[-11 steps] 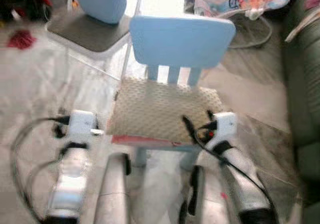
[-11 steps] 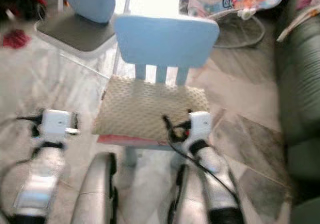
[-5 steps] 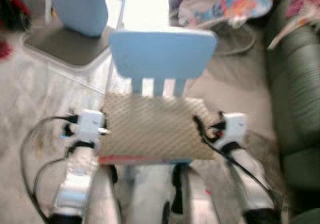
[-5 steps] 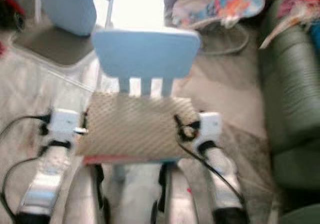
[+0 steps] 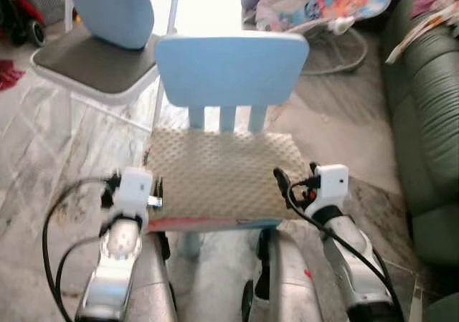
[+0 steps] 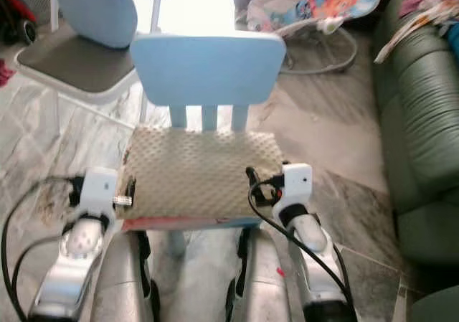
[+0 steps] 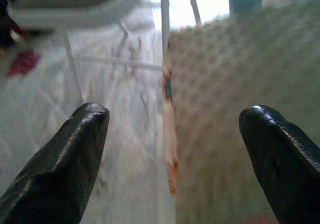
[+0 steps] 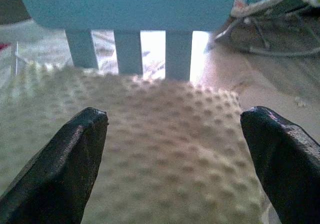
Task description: Move the pillow to the sofa
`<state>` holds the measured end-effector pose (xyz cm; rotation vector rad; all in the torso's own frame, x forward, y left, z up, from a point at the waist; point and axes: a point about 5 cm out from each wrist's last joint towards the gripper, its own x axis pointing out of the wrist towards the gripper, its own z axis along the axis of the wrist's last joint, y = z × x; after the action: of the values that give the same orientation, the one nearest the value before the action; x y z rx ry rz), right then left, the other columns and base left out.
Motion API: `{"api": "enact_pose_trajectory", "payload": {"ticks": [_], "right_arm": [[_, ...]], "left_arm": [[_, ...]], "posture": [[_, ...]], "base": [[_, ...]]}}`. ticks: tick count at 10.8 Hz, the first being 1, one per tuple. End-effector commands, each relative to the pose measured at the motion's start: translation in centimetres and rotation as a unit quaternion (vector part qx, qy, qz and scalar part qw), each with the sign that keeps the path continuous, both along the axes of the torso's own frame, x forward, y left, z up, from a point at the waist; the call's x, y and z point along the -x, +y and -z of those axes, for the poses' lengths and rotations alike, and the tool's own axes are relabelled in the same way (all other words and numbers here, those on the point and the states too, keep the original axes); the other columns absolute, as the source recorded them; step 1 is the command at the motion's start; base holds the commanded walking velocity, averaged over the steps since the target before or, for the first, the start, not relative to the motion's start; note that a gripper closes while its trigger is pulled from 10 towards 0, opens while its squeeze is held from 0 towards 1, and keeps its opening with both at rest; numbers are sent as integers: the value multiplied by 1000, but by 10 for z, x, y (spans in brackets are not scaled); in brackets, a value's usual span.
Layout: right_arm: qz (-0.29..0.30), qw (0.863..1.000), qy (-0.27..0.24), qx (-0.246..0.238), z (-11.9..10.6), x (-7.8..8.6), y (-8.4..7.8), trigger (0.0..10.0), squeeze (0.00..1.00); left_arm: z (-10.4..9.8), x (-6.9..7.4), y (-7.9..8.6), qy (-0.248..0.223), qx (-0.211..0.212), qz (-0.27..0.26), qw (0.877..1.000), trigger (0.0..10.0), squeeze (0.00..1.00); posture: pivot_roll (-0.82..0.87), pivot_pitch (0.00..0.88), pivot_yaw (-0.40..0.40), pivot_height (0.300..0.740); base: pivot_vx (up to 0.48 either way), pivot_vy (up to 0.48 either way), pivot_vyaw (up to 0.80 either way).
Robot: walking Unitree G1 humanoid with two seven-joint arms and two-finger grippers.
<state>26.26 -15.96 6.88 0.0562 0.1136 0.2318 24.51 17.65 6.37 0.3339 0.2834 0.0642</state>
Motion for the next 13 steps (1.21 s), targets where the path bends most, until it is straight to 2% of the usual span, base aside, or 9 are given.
{"api": "enact_pose_trajectory", "payload": {"ticks": [1, 2, 4, 7, 8, 9, 10, 12, 13], "right_arm": [[-2, 1000, 7, 6, -2, 5, -3, 10000, 0], [3, 1000, 11, 2, -2, 9, -6, 10000, 0], [18, 1000, 16, -6, -4, 14, -8, 10000, 0], [46, 998, 35, -2, -13, 11, -6, 10000, 0], [53, 998, 34, -3, -15, 0, -10, 10000, 0], [58, 998, 33, -1, -18, -12, -15, 10000, 1000], [63, 997, 30, 25, -24, -29, -22, 10000, 1000], [72, 995, 51, 49, -22, -45, -32, 10000, 1000], [65, 995, 51, 49, -24, -56, -31, 10000, 1000]], "left_arm": [[1, 6, 2, 9, 0, -2, 1000, 10000, 0], [0, 11, 8, 12, 2, -9, 1000, 10000, 0], [-2, 13, 13, 10, 3, 3, 1000, 10000, 0], [-17, -8, 18, -7, -2, 15, 1000, 10000, 0], [-25, -17, 23, -28, -7, 8, 1000, 10000, 0], [-34, -24, 31, -46, -7, -4, 999, 10000, 518], [-47, -32, 43, -69, -6, -25, 997, 10000, 1000], [-53, -39, 52, -78, -8, -40, 996, 10000, 1000], [-54, -48, 50, -84, 17, -46, 995, 10000, 1000]], "posture": [[18, 247, -107, 561], [14, 286, -109, 541], [1, 319, -105, 531], [-17, 393, -82, 531], [-13, 405, -78, 531], [-10, 416, -76, 531], [-6, 423, -77, 531], [-4, 432, -81, 531], [-6, 435, -85, 531]], "base": [[0, 0, 0], [0, 0, 0], [0, 0, 0], [0, 0, 0], [0, 0, 0], [0, 0, 0], [0, 0, 0], [0, 0, 0], [0, 0, 0]]}}
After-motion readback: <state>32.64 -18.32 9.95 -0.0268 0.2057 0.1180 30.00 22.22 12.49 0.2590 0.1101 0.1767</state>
